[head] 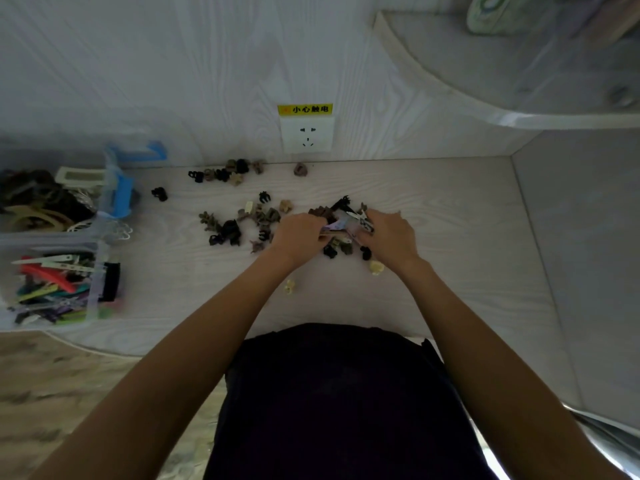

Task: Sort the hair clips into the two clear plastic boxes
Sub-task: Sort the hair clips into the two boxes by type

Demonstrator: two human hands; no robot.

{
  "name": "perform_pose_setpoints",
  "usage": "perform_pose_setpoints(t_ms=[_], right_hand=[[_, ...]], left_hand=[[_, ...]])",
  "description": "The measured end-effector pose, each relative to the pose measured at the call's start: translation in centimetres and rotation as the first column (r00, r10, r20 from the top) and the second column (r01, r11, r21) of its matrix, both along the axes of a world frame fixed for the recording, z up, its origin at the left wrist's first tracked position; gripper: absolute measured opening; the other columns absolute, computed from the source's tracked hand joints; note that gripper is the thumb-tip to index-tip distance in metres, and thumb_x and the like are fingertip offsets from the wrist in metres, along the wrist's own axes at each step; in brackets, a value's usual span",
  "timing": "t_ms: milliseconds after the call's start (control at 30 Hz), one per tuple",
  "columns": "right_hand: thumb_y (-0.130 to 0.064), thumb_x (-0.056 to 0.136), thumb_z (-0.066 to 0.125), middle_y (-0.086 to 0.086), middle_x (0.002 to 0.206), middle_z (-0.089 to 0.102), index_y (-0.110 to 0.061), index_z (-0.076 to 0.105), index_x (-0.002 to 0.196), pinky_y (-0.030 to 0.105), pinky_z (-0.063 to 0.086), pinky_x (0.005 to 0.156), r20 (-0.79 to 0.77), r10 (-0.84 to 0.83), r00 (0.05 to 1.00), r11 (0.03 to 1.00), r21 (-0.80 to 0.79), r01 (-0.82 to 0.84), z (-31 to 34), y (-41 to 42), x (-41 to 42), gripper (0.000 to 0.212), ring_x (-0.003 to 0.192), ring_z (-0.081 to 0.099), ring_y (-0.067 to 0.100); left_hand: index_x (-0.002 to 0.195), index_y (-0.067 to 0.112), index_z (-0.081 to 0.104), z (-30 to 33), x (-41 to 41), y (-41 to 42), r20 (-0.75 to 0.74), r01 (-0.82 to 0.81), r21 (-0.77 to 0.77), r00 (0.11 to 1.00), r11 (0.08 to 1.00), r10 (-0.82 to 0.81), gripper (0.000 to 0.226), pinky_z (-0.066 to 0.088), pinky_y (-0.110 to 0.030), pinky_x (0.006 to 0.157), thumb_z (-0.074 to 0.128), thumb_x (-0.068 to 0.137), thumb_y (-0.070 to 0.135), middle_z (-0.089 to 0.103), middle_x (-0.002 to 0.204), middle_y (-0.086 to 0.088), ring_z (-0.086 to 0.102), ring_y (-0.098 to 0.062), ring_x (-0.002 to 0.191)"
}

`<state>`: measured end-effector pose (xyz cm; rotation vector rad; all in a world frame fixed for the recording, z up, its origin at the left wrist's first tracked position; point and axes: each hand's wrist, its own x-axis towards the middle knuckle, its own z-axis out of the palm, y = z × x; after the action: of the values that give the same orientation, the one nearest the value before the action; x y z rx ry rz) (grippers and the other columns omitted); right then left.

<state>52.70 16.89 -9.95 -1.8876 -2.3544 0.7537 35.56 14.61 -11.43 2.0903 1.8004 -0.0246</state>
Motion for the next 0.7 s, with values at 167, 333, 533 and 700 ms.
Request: perform_pose_setpoints(t_ms=[167, 333, 533, 700], right_hand=[[-0.027, 0.088, 0.055, 0.019, 0.113, 0.060, -0.012, 0.052, 0.117, 0.032, 0.039, 0.068, 0.118, 0.045, 0.992, 0.997, -0.065, -0.037, -1.3, -0.1, -0.6, 0.032, 0.100, 0.057, 0.034], [-0.021, 0.087, 0.054, 0.018, 0.104, 0.063, -0.008, 0.057, 0.105, 0.031, 0.037, 0.066, 0.144, 0.007, 0.989, 0.997, -0.074, 0.004, -1.3, -0.6, 0.5, 0.022, 0.094, 0.059, 0.035], [-0.030, 0.090, 0.053, 0.019, 0.103, 0.063, -0.005, 0.057, 0.100, 0.031, 0.036, 0.067, 0.155, -0.045, 0.987, 0.998, -0.027, 0.050, -0.5, -0.3, 1.6, 0.027, 0.094, 0.059, 0.035], [-0.039, 0.088, 0.054, 0.017, 0.095, 0.065, -0.008, 0.055, 0.093, 0.030, 0.036, 0.062, 0.175, -0.008, 0.985, 1.000, -0.014, 0.011, -0.9, -0.7, 1.8, 0.032, 0.085, 0.060, 0.032]], left_hand=[[0.076, 0.015, 0.053, 0.1, -1.4, -1.5, -0.032, -0.046, -0.036, 0.998, 0.998, 0.045, 0.025, 0.038, -0.028, 0.059, 0.050, 0.092, 0.034, 0.059, 0.079, -0.007, 0.053, -0.022, 0.069], [0.090, 0.010, 0.065, 0.3, -2.0, -1.4, 0.140, -0.047, 0.077, 0.989, 0.996, 0.036, 0.022, 0.042, -0.030, 0.066, 0.057, 0.089, 0.031, 0.066, 0.090, -0.009, 0.061, -0.026, 0.083], [0.102, 0.014, 0.066, 0.1, -0.1, 0.5, 0.084, 0.148, -0.026, 0.986, 0.989, -0.146, 0.027, 0.044, -0.032, 0.069, 0.048, 0.094, 0.031, 0.065, 0.099, -0.007, 0.060, -0.025, 0.088], [0.093, 0.008, 0.065, 0.1, -0.6, 0.6, 0.132, 0.081, -0.066, 0.989, 0.995, -0.072, 0.039, 0.050, -0.034, 0.072, 0.052, 0.090, 0.045, 0.068, 0.090, -0.010, 0.061, -0.024, 0.081]])
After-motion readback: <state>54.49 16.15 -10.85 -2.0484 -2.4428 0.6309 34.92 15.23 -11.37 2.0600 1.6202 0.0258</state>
